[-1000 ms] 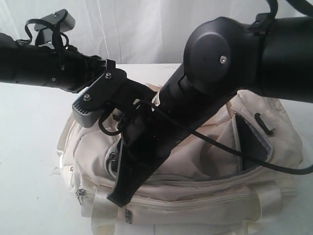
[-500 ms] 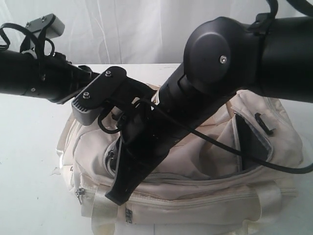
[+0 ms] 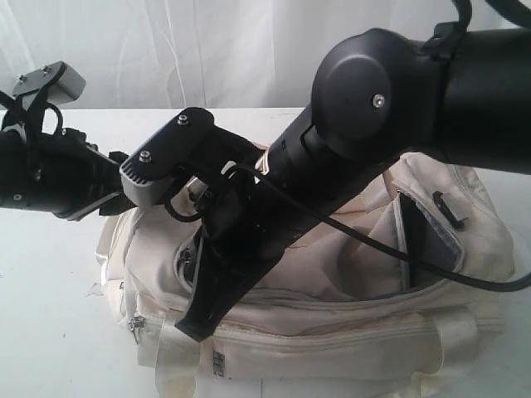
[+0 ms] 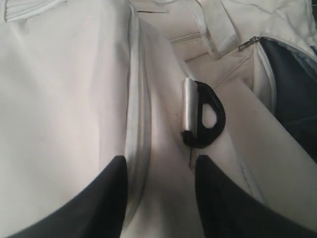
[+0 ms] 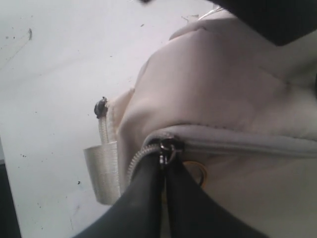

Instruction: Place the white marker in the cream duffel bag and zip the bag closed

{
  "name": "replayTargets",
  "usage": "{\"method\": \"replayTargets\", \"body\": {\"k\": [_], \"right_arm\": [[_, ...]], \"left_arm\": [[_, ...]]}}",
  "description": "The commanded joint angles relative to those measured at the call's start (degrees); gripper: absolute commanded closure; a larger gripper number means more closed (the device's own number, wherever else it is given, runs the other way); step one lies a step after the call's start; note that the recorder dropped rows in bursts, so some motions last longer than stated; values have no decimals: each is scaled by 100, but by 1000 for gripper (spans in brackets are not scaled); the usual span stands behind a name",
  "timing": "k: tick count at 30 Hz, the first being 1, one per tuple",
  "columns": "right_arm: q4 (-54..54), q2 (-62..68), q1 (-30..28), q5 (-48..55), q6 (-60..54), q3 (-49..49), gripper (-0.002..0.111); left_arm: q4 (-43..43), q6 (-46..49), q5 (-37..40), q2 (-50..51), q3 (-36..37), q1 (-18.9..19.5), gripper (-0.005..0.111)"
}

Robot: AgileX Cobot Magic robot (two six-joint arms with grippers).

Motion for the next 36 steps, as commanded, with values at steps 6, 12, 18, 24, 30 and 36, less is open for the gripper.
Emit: {"method": "replayTargets", "body": {"k": [6, 12, 18, 24, 30, 36], "right_arm": [[112, -69, 29, -188, 19, -12, 108], [124, -69, 29, -306, 24, -12, 108], [138, -69, 29, -345, 24, -12, 108], [139, -69, 29, -397, 24, -12, 108], [150, -69, 29, -394, 24, -12, 108], [208, -79, 29, -394, 24, -12, 108]], "left_arm": [[-11, 7, 704, -295, 103, 12, 58], [-11, 7, 774, -616, 474, 12, 58], [-125, 7, 657, -720, 596, 12, 58], [-280, 7, 559, -720, 596, 12, 63], [-280, 7, 494, -720, 596, 12, 96], [-280, 115, 420, -720, 596, 12, 107]]}}
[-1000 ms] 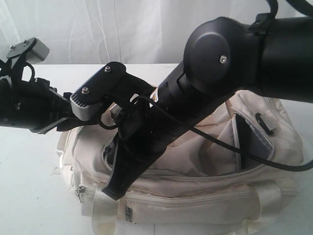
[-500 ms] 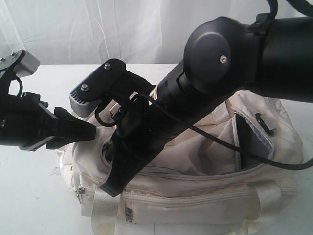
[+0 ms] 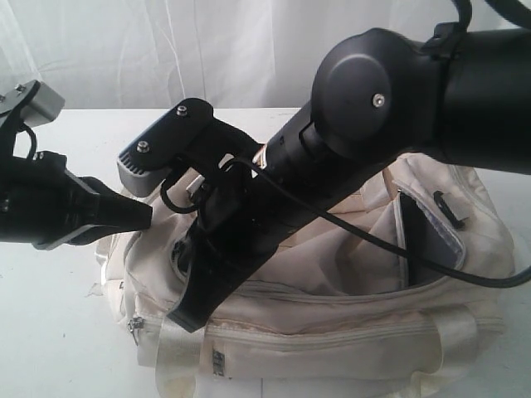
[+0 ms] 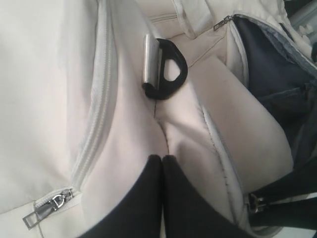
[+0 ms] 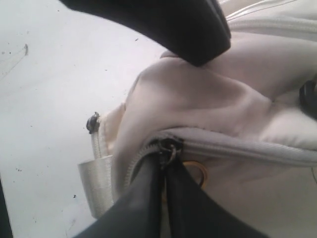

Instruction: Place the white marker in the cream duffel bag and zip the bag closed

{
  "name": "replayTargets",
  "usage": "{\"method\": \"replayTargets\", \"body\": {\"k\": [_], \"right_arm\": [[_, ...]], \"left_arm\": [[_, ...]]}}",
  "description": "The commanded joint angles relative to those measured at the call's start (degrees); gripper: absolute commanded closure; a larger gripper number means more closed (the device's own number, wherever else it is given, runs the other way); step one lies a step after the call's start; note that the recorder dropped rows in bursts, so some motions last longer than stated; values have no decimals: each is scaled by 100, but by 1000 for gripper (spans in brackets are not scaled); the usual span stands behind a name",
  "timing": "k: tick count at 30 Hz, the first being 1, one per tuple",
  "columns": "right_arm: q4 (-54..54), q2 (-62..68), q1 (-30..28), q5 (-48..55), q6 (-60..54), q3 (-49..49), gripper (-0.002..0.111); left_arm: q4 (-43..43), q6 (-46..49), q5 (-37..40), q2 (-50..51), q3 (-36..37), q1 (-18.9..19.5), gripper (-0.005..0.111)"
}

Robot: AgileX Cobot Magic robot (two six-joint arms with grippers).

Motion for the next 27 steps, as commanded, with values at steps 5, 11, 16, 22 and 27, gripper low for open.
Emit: {"method": "replayTargets", "body": {"k": [5, 11, 16, 22, 27], "right_arm": [[154, -76, 29, -94, 24, -12, 108], [154, -76, 29, -43, 24, -12, 108], [154, -76, 29, -56, 24, -12, 108], [164, -76, 29, -56, 24, -12, 108], [158, -76, 29, -92, 24, -12, 108]], "left_arm": [[-93, 319, 43, -50, 52, 12, 105], [804, 422, 157, -179, 52, 12, 66], [1089, 872, 193, -348, 52, 12, 46], [1028, 872, 301, -338, 52, 12, 46], [783, 872, 180, -274, 52, 12, 47]]}}
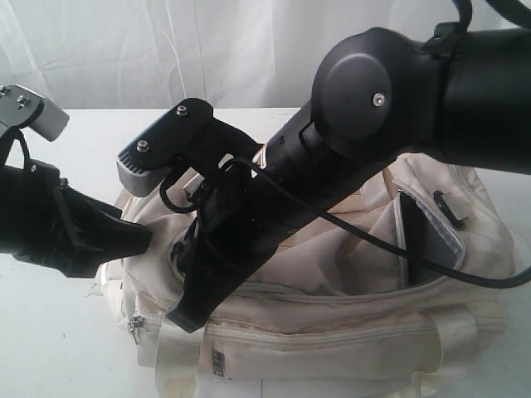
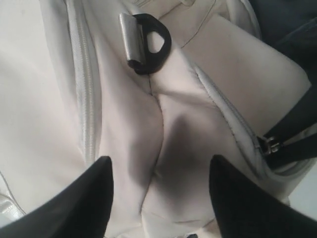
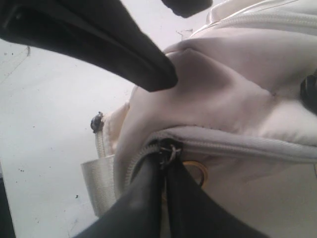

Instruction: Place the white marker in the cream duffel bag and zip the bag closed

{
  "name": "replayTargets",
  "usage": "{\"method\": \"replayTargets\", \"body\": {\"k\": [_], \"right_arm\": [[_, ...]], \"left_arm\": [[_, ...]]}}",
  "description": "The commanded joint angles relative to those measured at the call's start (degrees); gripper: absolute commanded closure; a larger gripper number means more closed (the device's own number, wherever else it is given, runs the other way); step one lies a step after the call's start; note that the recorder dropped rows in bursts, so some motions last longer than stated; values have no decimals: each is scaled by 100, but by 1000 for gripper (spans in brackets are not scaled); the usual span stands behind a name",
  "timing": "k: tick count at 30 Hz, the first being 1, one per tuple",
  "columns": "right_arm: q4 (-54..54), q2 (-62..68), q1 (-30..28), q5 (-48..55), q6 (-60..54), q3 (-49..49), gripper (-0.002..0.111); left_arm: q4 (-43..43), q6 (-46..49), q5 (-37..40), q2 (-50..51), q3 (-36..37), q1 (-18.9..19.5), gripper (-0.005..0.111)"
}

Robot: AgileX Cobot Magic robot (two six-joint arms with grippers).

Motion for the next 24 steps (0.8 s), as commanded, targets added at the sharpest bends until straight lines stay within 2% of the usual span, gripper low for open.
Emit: {"method": "replayTargets", "body": {"k": [1, 8, 12, 20, 22, 24], "right_arm": [[126, -76, 29, -126, 24, -12, 108], [126, -76, 29, -220, 24, -12, 108], [126, -76, 29, -273, 24, -12, 108], [126, -76, 29, -304, 24, -12, 108], [136, -76, 29, -280, 24, -12, 108], [149, -76, 29, -221, 24, -12, 108]], "left_arm": [[-308, 38, 7, 58, 52, 12, 47], [-998, 502, 44, 328, 52, 12, 54], [-1094, 581, 68, 466, 52, 12, 60], [-1426, 581, -63, 563, 52, 12, 99], [-1547, 581, -153, 563, 52, 12, 106], [-1642, 626, -270, 563, 52, 12, 107]]}}
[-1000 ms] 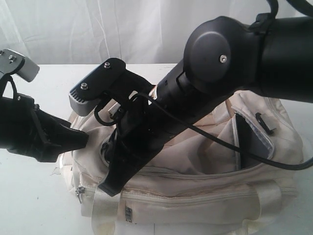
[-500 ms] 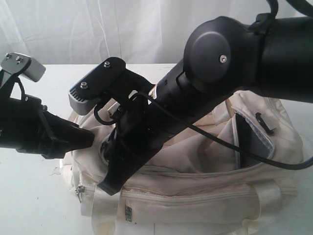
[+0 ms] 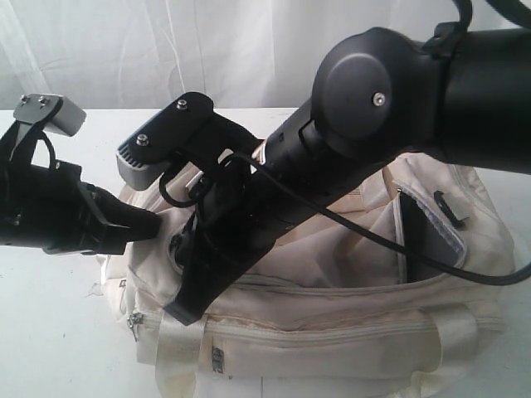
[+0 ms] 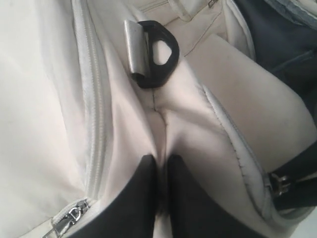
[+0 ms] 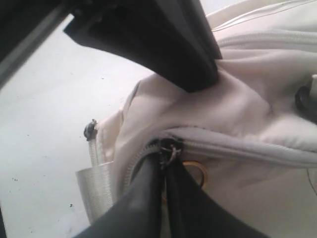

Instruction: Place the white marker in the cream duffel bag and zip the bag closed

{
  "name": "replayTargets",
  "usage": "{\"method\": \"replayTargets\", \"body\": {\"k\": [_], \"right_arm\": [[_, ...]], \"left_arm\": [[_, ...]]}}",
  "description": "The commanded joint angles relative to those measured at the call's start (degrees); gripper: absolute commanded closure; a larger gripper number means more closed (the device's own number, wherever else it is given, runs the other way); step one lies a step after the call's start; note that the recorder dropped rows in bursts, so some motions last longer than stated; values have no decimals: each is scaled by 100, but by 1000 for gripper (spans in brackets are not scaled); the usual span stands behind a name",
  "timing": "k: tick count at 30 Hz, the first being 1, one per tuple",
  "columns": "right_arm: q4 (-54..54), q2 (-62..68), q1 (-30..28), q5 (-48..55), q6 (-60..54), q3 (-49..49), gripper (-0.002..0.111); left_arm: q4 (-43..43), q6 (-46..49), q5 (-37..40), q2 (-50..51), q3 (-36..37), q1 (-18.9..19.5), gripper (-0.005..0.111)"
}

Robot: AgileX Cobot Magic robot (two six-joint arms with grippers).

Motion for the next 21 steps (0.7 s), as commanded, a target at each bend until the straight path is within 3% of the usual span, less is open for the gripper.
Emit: {"method": "replayTargets", "body": {"k": [1, 8, 21], "right_arm": [[172, -76, 29, 9, 24, -12, 108], [329, -118, 40, 535, 24, -12, 108], [317, -560, 40, 1517, 289, -12, 108]], "left_arm": [[-448, 153, -161, 2, 52, 12, 107], [-1115, 777, -171, 2, 52, 12, 107], [-1137, 799, -208, 2, 52, 12, 107]]}}
